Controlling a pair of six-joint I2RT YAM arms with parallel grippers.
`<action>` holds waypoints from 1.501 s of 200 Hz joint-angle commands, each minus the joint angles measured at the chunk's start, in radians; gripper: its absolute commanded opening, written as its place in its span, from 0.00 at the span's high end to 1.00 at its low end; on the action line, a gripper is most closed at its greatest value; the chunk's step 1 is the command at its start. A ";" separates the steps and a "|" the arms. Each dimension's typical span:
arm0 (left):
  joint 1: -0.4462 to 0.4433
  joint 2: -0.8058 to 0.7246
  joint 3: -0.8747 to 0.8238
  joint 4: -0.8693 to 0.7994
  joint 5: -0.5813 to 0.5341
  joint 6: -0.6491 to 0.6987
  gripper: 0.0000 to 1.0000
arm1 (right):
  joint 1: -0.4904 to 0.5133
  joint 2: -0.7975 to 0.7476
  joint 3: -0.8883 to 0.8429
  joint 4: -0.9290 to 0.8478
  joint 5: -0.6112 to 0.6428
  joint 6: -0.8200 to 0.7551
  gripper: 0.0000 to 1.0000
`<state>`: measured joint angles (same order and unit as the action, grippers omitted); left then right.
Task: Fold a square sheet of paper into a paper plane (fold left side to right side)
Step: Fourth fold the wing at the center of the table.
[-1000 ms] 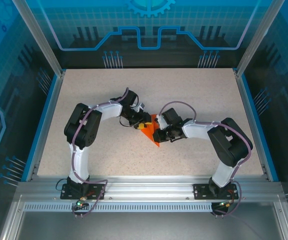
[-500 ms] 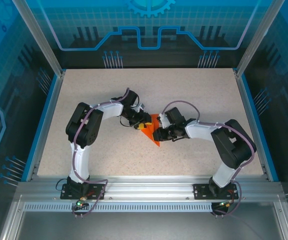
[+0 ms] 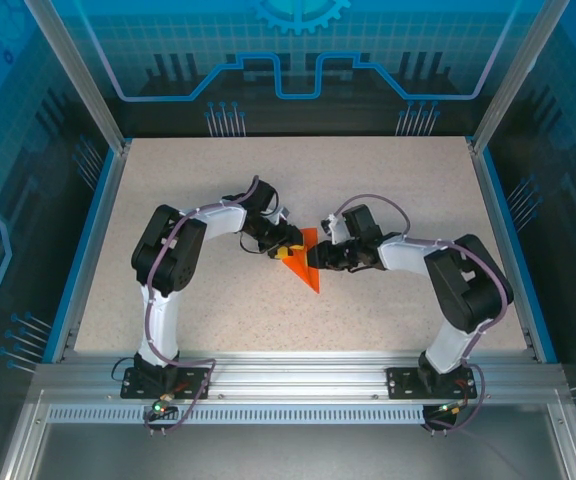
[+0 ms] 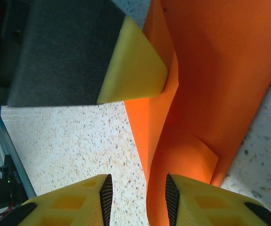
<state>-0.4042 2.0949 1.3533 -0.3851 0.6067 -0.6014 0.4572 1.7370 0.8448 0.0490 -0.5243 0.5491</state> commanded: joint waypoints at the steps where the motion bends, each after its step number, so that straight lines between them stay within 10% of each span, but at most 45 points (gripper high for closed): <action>1: -0.007 0.026 0.004 -0.043 -0.027 -0.005 0.55 | -0.008 0.041 0.029 0.031 -0.046 0.026 0.64; 143: -0.008 0.024 0.004 -0.048 -0.027 -0.002 0.55 | -0.010 0.085 0.085 -0.058 0.011 -0.016 0.96; 300: -0.007 0.018 0.006 -0.054 -0.026 0.005 0.55 | -0.023 0.112 0.121 -0.170 0.128 -0.064 0.97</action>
<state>-0.4042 2.0949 1.3533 -0.3862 0.6064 -0.6010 0.4503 1.8297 0.9424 -0.0769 -0.4191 0.5041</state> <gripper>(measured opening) 0.450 0.046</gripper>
